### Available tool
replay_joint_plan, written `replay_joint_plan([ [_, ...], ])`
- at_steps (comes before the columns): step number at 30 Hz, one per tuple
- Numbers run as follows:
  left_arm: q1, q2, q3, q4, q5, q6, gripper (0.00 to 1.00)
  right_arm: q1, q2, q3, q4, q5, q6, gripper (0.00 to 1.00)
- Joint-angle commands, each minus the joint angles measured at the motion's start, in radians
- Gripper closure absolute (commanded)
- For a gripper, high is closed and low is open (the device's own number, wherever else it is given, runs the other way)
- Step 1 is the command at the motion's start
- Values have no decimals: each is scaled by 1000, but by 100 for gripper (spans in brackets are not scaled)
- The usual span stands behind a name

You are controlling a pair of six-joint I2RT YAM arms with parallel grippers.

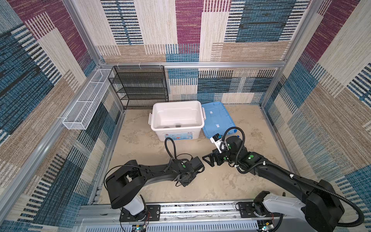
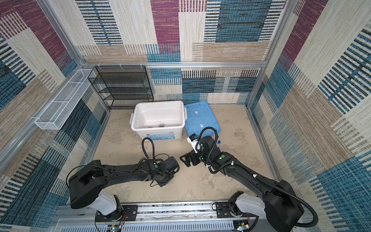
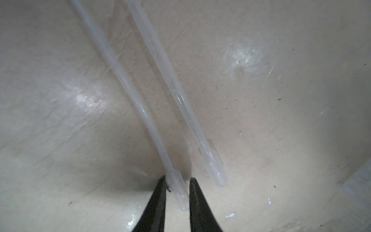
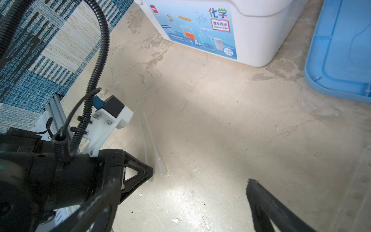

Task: Organize the chemistry lab equipment
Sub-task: 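Lower the left gripper onto the bulb end of a clear dropper and close, then lift the dropper and carry it over the bin with the left gripper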

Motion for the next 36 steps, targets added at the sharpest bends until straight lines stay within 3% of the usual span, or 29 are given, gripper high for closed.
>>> replay_joint_plan([
  [1, 2, -5, -12, -20, 12, -19, 86, 0, 6, -3, 26, 3, 5, 0],
  [5, 2, -33, -22, -37, -10, -19, 90, 1, 10, -3, 34, -34, 4, 1],
  [10, 3, -85, -49, -50, -36, -25, 90, 8, 37, -8, 82, -214, 6, 0],
  [13, 8, -133, -66, -77, -68, -22, 90, 25, 61, -2, 74, -233, 3, 0],
  [19, 31, -247, -65, -171, -154, 29, 90, 63, 87, 37, 76, -200, 6, 1],
  [25, 53, -366, -14, -292, -255, 120, 90, 68, 41, 83, 112, -66, 46, 1],
  [32, 104, -466, 144, -376, -371, 413, 93, 68, 35, 194, 136, -41, 63, 1],
  [36, 165, -469, 247, -309, -330, 628, 96, 68, 51, 261, 145, 23, 53, 1],
])
